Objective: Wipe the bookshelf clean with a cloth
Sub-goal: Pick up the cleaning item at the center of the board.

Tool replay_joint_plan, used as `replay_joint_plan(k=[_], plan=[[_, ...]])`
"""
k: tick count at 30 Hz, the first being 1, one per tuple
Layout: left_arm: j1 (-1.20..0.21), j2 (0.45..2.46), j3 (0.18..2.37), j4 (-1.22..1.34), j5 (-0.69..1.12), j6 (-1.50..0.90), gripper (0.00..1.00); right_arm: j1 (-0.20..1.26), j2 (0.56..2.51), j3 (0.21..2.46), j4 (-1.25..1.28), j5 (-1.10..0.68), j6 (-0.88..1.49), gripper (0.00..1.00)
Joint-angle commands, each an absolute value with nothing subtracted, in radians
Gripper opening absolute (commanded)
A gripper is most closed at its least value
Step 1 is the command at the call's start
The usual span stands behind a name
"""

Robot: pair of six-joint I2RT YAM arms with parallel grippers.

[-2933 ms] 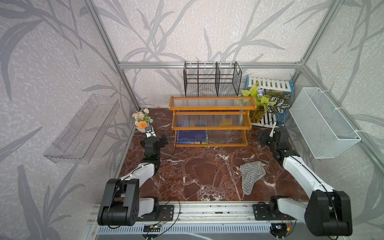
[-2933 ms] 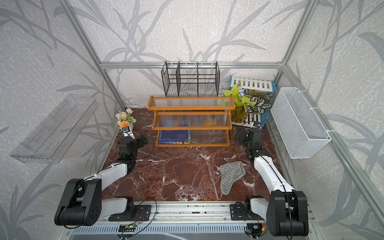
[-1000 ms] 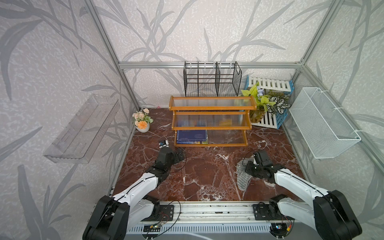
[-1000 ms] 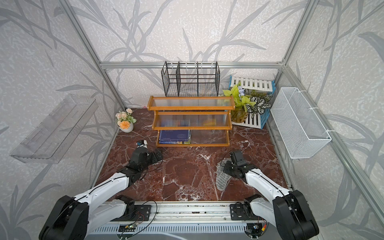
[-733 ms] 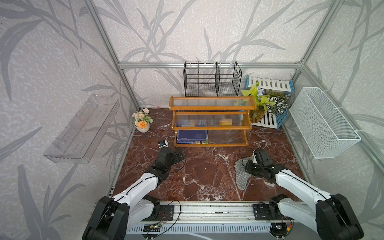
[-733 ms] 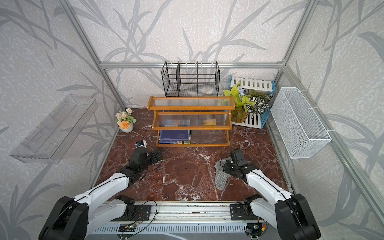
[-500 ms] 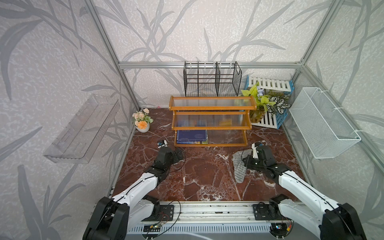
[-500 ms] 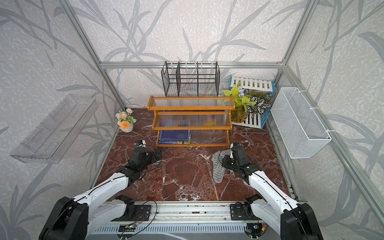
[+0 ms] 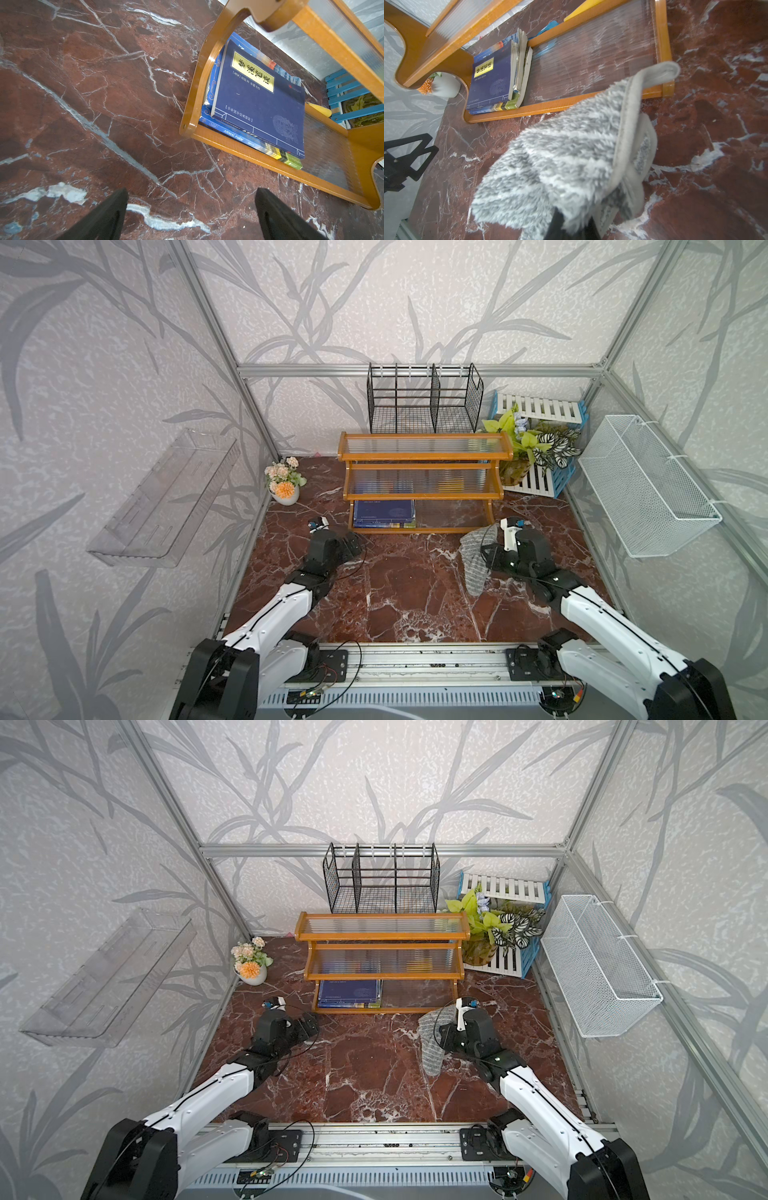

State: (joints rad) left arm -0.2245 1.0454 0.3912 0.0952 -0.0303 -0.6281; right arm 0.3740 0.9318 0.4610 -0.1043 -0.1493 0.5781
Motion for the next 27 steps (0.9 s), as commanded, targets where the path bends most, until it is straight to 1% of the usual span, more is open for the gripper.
replay_joint_plan(k=[1,8,14,18,23,27], plan=[[-0.203,1.03,0.414,0.083,-0.008,-0.622,1.0,0.38,0.944,0.482,-0.043,-0.111,0.569,0.0],[-0.165,1.04,0.406,0.122,0.002,-0.63,1.0,0.396,0.938,0.452,0.043,-0.052,0.558,0.0],[-0.139,1.023,0.384,0.147,-0.01,-0.639,1.0,0.492,0.885,0.373,0.175,0.067,0.491,0.0],[-0.127,1.031,0.38,0.165,-0.014,-0.644,1.0,0.531,0.918,0.364,0.225,0.113,0.443,0.0],[-0.116,1.048,0.379,0.183,-0.014,-0.646,1.0,0.538,1.007,0.377,0.289,0.095,0.441,0.0],[-0.108,1.072,0.379,0.202,-0.004,-0.65,1.0,0.538,1.132,0.464,0.271,0.013,0.482,0.0]])
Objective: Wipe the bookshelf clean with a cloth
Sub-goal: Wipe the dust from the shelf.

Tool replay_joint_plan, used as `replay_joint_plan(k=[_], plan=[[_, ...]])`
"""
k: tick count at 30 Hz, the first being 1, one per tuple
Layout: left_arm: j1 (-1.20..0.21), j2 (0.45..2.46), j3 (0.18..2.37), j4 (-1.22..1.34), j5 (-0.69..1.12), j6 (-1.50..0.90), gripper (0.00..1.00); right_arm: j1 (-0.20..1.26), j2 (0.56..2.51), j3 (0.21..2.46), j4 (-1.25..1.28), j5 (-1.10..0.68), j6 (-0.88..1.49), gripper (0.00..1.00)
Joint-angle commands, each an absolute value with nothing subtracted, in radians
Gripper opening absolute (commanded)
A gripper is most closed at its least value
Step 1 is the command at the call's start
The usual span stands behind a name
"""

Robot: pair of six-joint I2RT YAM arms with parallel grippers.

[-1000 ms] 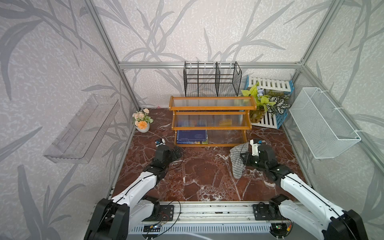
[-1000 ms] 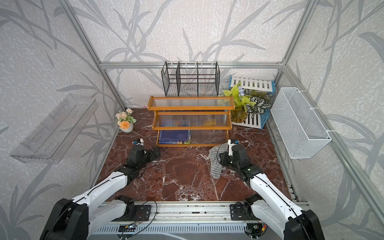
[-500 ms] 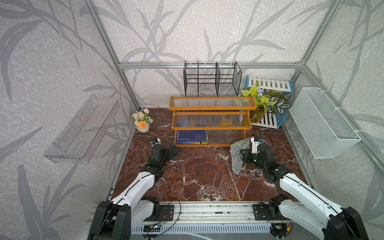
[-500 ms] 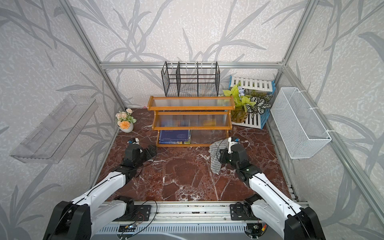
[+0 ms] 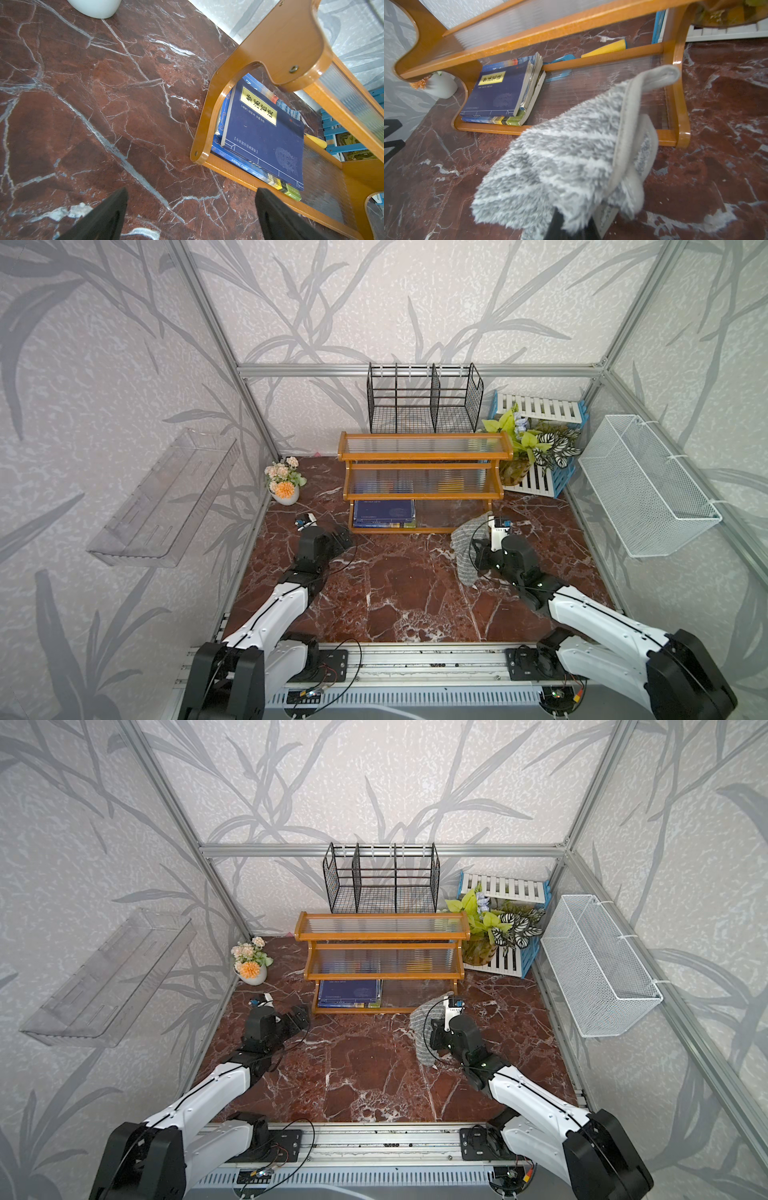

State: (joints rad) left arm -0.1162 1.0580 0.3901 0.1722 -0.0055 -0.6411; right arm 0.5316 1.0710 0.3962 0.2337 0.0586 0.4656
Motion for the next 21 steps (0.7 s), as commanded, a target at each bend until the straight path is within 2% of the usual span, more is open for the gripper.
replay_joint_plan(k=[1,4,9,14,21], plan=[[-0.107,1.077,0.379,0.207,-0.001,-0.651,1.0,0.538,1.17,0.493,0.263,-0.001,0.501,0.0],[-0.103,1.087,0.379,0.218,0.008,-0.65,1.0,0.558,1.254,0.547,0.287,0.004,0.573,0.0],[-0.097,1.094,0.381,0.227,0.021,-0.635,1.0,0.631,1.348,0.592,0.355,0.188,0.657,0.0],[-0.092,1.113,0.381,0.23,0.055,-0.622,1.0,0.637,1.434,0.657,0.312,0.329,0.868,0.0],[-0.087,1.132,0.388,0.234,0.1,-0.608,1.0,0.638,1.539,0.719,0.376,0.375,1.026,0.0]])
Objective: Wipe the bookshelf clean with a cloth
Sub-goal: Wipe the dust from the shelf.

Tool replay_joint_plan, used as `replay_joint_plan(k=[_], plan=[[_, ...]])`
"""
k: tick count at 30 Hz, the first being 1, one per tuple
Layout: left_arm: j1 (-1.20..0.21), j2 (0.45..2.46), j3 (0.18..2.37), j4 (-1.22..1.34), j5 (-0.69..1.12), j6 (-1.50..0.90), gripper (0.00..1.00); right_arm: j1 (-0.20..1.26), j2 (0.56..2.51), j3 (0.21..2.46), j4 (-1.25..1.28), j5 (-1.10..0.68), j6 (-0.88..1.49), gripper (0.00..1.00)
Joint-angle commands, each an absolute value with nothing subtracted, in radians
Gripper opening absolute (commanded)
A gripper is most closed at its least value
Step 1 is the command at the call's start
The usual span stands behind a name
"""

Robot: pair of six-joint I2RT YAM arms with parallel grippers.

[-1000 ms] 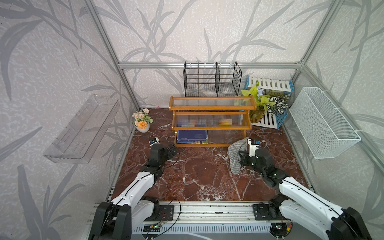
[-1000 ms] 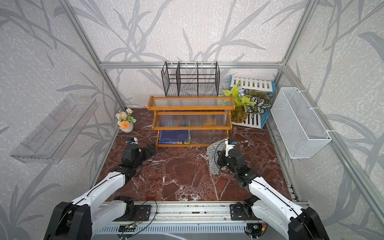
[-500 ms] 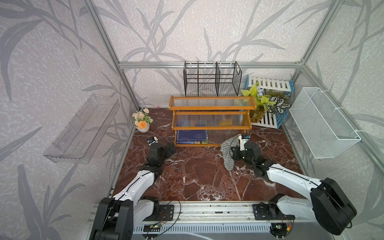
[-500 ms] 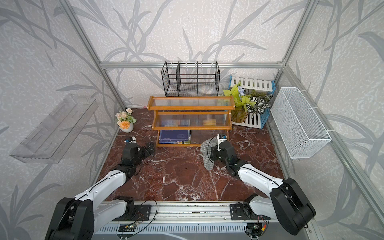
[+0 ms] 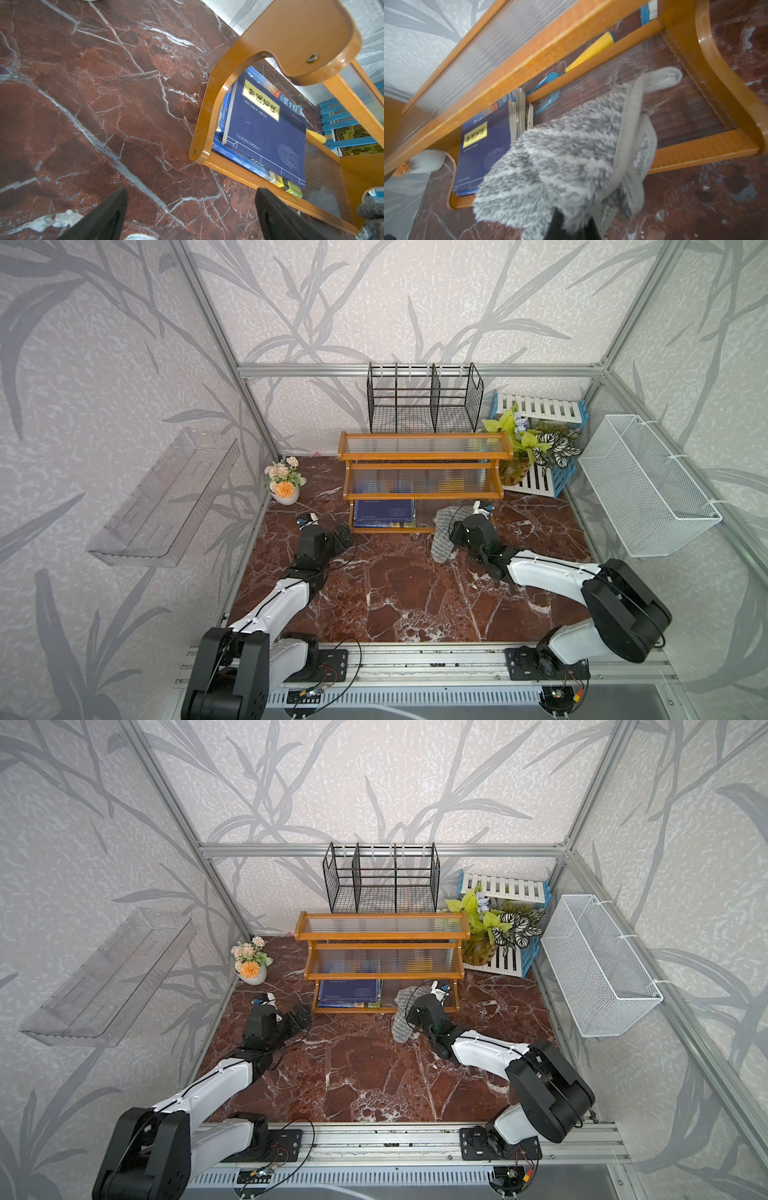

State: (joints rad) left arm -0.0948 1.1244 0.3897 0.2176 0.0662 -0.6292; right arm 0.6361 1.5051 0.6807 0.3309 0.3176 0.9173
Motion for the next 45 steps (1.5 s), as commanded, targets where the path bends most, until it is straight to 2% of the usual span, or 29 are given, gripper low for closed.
replay_joint_plan(k=[1,11,24,29,35,45], plan=[[-0.087,1.134,0.39,0.233,0.107,-0.609,1.0,0.636,1.554,0.726,0.378,0.381,1.063,0.0],[-0.087,1.161,0.406,0.231,0.206,-0.612,1.0,0.634,1.697,0.73,0.624,0.429,1.291,0.0],[-0.087,1.121,0.401,0.223,0.211,-0.607,1.0,0.61,2.027,0.805,0.955,0.368,1.345,0.0],[-0.087,1.106,0.397,0.221,0.201,-0.607,1.0,0.609,2.082,0.819,0.916,0.381,1.359,0.0],[-0.087,1.109,0.399,0.219,0.207,-0.608,1.0,0.596,2.129,0.838,0.844,0.403,1.429,0.13],[-0.087,1.101,0.405,0.208,0.19,-0.607,1.0,0.543,2.101,0.829,0.676,0.457,1.524,0.11]])
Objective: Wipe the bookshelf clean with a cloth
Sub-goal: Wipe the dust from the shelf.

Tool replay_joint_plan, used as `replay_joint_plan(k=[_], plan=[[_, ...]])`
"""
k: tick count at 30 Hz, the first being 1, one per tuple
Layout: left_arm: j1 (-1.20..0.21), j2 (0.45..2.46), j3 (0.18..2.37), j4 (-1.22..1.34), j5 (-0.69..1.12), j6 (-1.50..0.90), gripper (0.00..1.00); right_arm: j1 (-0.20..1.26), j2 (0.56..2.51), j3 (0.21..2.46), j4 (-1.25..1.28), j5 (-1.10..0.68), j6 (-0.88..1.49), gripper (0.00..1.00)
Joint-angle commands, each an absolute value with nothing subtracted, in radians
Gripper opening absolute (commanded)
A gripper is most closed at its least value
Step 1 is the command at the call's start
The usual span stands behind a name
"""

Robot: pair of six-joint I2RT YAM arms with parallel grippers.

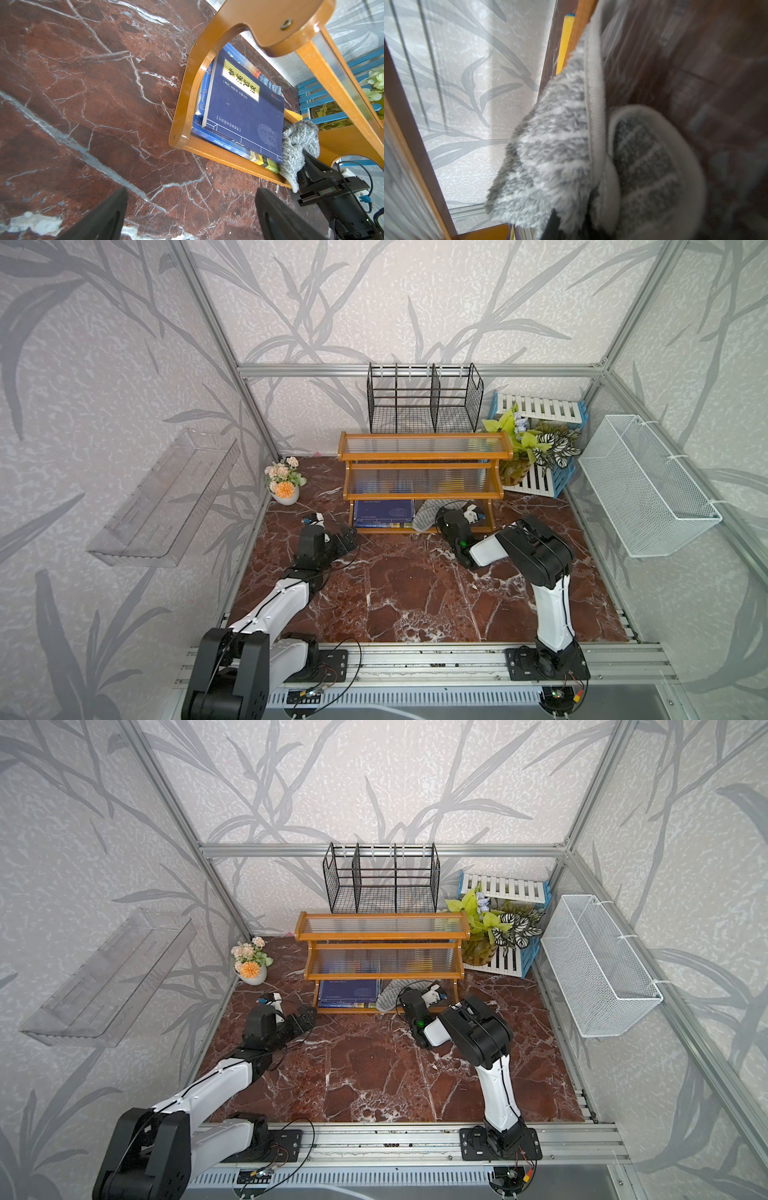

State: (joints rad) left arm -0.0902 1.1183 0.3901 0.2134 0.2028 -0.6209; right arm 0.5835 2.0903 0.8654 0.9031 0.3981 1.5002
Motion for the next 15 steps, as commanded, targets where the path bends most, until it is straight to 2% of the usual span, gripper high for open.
replay_joint_plan(k=[1,8,15], plan=[[-0.087,1.1,0.405,0.208,0.188,-0.608,1.0,0.541,2.082,0.821,0.659,0.467,1.518,0.11],[-0.087,1.088,0.403,0.209,0.181,-0.609,1.0,0.512,1.936,0.725,0.554,0.549,1.487,0.1],[-0.086,1.085,0.405,0.211,0.181,-0.609,1.0,0.451,1.847,0.598,0.601,0.504,1.451,0.07]])
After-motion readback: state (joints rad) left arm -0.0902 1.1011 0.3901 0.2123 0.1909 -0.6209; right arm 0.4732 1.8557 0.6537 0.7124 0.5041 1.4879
